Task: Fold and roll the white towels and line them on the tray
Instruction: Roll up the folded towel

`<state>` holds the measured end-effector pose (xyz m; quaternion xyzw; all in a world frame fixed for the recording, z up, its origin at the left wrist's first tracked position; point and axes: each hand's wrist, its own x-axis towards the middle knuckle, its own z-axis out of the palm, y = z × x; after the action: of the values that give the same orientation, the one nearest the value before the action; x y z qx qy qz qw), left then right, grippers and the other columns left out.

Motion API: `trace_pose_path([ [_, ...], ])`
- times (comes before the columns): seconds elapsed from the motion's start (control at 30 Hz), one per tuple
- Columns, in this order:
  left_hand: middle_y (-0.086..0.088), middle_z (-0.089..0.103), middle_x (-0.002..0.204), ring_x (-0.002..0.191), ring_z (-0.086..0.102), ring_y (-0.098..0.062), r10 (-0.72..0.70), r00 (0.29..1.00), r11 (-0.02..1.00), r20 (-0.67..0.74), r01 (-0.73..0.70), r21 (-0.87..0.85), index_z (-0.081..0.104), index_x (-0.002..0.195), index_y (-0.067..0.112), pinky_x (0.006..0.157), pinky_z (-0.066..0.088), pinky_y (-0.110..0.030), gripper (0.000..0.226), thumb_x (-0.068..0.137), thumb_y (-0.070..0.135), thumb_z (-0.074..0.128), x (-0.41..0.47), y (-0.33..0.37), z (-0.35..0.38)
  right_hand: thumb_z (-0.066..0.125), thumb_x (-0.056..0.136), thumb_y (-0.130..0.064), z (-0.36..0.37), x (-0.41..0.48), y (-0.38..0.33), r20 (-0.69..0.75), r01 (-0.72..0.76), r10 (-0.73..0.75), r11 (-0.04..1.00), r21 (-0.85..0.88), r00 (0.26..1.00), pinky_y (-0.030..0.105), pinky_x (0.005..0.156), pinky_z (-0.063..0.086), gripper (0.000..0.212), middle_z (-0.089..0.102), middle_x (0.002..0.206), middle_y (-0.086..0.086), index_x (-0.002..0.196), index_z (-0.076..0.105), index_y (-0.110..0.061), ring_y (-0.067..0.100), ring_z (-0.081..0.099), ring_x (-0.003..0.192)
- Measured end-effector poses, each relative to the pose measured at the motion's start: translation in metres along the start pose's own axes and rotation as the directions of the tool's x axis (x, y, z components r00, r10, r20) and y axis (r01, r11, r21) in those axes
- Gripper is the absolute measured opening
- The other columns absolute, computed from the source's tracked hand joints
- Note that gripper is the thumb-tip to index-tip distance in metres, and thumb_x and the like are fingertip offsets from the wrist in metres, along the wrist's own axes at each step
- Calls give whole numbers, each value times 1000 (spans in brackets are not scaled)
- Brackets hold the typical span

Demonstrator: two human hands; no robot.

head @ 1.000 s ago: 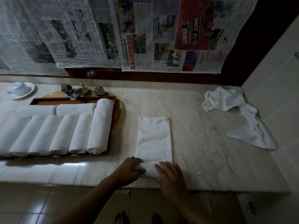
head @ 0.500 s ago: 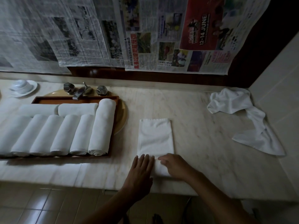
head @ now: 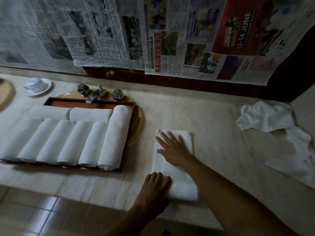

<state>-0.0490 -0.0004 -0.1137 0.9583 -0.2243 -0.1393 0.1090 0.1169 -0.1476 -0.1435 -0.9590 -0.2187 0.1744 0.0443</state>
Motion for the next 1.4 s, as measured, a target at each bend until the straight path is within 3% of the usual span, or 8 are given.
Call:
trace_pose_path([
  [0.17, 1, 35, 146, 128, 34, -20, -14, 1000, 999, 20, 15, -47, 27, 147, 34, 113, 30, -38, 67, 90, 56, 55, 3, -3, 2, 32, 107, -53, -19, 12, 8, 1, 3, -3, 998, 63, 1000, 57, 123, 1, 62, -6, 171, -6, 162, 8, -38, 28, -8, 157],
  [0.33, 3, 35, 145, 128, 33, -18, -20, 1000, 997, -10, 19, -74, 28, 145, 36, 113, 29, -38, 68, 87, 58, 55, 5, -5, 6, 54, 101, -36, 7, -38, 19, -336, -184, 237, 966, 181, 912, 61, 121, 19, 51, 32, 163, 13, 150, 48, -22, 36, 22, 153],
  [0.53, 4, 35, 142, 126, 34, -19, -33, 999, 997, -28, 31, -71, 28, 144, 36, 110, 35, -40, 68, 85, 58, 56, 5, -7, 13, 34, 109, -40, 3, -18, 66, -174, -266, 285, 956, 123, 943, 49, 123, 14, 61, 11, 171, 8, 161, 20, -12, 26, 9, 157],
  [0.73, 3, 37, 142, 126, 36, -18, -23, 999, 999, -45, 21, -47, 29, 144, 36, 108, 39, -39, 71, 83, 61, 54, 4, -8, 18, 35, 105, -54, -5, -83, 51, -163, -261, 390, 820, 510, 906, 40, 121, 28, 61, 38, 160, 12, 150, 47, -14, 30, 34, 147],
  [0.83, 2, 41, 139, 123, 40, -20, -19, 997, 999, -76, 16, -42, 34, 143, 34, 104, 42, -38, 71, 81, 61, 55, 3, -8, 18, 25, 93, -79, 14, -148, 19, -235, -110, 289, 815, 569, 928, 39, 118, 35, 84, 47, 153, 7, 143, 56, -19, 26, 42, 142],
  [1.0, 2, 39, 140, 123, 38, -19, -38, 997, 999, -70, 36, -27, 33, 145, 32, 103, 42, -35, 70, 84, 58, 56, 1, -5, 14, 66, 90, -49, 44, -198, -5, -139, 43, 8, 931, 362, 990, 34, 120, 29, 81, 30, 159, -6, 159, 27, -33, 15, 28, 144],
  [1.13, 2, 40, 139, 120, 39, -19, -20, 999, 1000, -49, 19, -25, 34, 146, 31, 100, 44, -34, 72, 83, 57, 59, -10, -6, 13, 67, 91, -30, 46, -201, -6, -137, 54, -20, 967, 249, 990, 38, 111, 39, 82, 36, 153, -1, 160, 23, -29, 23, 40, 135],
  [1.4, 5, 46, 146, 131, 45, -15, 95, 993, 986, -74, -104, -129, 38, 148, 22, 107, 39, -28, 73, 85, 54, 58, -58, -32, 20, 73, 84, -47, 57, -229, -15, -71, 3, 22, 943, 332, 997, 31, 98, 45, 68, 46, 140, -4, 141, 38, -33, 18, 51, 121],
])
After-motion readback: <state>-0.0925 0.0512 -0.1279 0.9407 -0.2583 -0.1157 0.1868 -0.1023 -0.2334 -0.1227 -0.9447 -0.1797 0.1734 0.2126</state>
